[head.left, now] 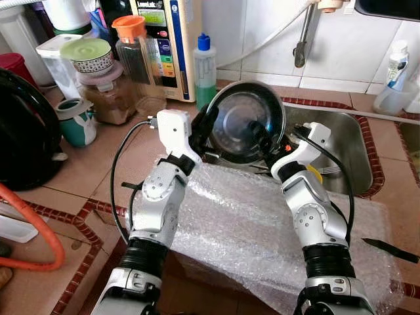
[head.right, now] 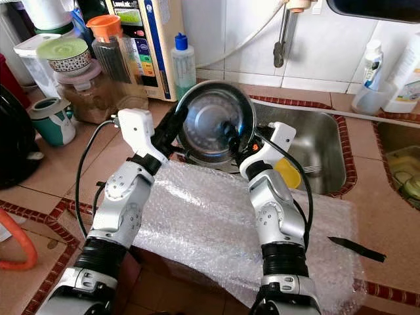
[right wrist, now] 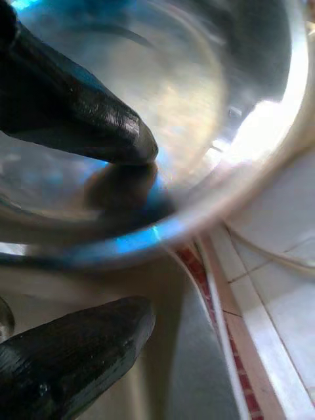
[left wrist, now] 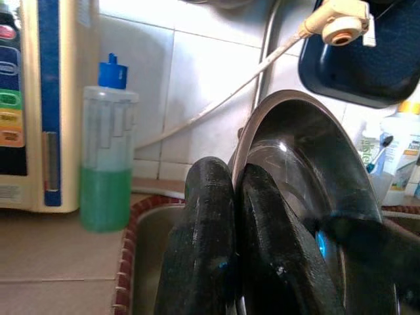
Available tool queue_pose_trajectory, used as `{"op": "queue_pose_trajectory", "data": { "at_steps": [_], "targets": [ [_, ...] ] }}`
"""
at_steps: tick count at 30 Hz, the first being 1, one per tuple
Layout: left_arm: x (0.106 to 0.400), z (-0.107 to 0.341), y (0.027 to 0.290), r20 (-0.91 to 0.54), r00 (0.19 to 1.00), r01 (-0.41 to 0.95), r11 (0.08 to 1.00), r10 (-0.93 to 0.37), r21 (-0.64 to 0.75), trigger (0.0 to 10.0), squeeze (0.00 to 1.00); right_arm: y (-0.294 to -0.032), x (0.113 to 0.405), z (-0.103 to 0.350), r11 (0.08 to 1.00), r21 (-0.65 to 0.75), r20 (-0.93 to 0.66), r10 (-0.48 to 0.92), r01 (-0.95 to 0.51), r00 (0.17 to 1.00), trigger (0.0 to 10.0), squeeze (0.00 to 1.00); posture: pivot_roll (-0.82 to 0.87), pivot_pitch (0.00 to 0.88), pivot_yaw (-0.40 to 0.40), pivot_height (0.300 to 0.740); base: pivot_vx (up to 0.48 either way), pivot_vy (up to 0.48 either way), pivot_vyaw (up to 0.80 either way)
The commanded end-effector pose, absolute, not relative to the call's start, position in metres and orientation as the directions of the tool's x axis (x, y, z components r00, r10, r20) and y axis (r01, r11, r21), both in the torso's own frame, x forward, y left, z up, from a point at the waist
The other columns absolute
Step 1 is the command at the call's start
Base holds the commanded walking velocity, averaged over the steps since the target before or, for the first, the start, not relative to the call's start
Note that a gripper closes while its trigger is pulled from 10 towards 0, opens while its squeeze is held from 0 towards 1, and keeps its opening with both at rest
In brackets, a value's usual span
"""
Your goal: Kitchen organization
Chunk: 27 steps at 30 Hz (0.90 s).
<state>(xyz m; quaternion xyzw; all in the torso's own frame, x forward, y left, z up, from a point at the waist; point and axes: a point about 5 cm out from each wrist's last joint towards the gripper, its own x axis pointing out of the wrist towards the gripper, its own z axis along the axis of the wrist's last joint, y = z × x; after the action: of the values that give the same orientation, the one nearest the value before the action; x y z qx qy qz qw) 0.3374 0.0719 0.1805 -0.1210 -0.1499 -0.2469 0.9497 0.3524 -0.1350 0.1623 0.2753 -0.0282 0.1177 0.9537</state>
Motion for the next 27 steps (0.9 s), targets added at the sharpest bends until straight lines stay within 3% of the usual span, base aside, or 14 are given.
{"op": "queue_pose_trajectory", "data": {
  "at_steps": [1, 12, 27],
  "targets": [
    [0.335, 0.185, 0.073, 0.362, 0.823, 0.515, 0.844, -0.437, -0.152, 0.0, 0.0, -0.135, 0.355, 0.166, 0.817, 0.522, 0.13, 0.205, -0.243, 0.97, 0.0, 0.0, 0.05, 0.034, 0.09, 0.74, 0.0, 0.0, 0.0],
    [0.331, 0.179, 0.071, 0.339, 0.82, 0.533, 0.831, -0.46, -0.162, 0.0, 0.0, -0.132, 0.358, 0.169, 0.808, 0.531, 0.14, 0.212, -0.255, 0.967, 0.0, 0.0, 0.05, 0.03, 0.087, 0.74, 0.0, 0.0, 0.0],
    [0.331, 0.178, 0.067, 0.318, 0.804, 0.572, 0.799, -0.502, -0.184, 0.0, 0.0, -0.118, 0.35, 0.159, 0.738, 0.559, 0.143, 0.362, -0.377, 0.921, 0.0, 0.0, 0.05, 0.032, 0.092, 0.74, 0.0, 0.0, 0.0]
  ]
}}
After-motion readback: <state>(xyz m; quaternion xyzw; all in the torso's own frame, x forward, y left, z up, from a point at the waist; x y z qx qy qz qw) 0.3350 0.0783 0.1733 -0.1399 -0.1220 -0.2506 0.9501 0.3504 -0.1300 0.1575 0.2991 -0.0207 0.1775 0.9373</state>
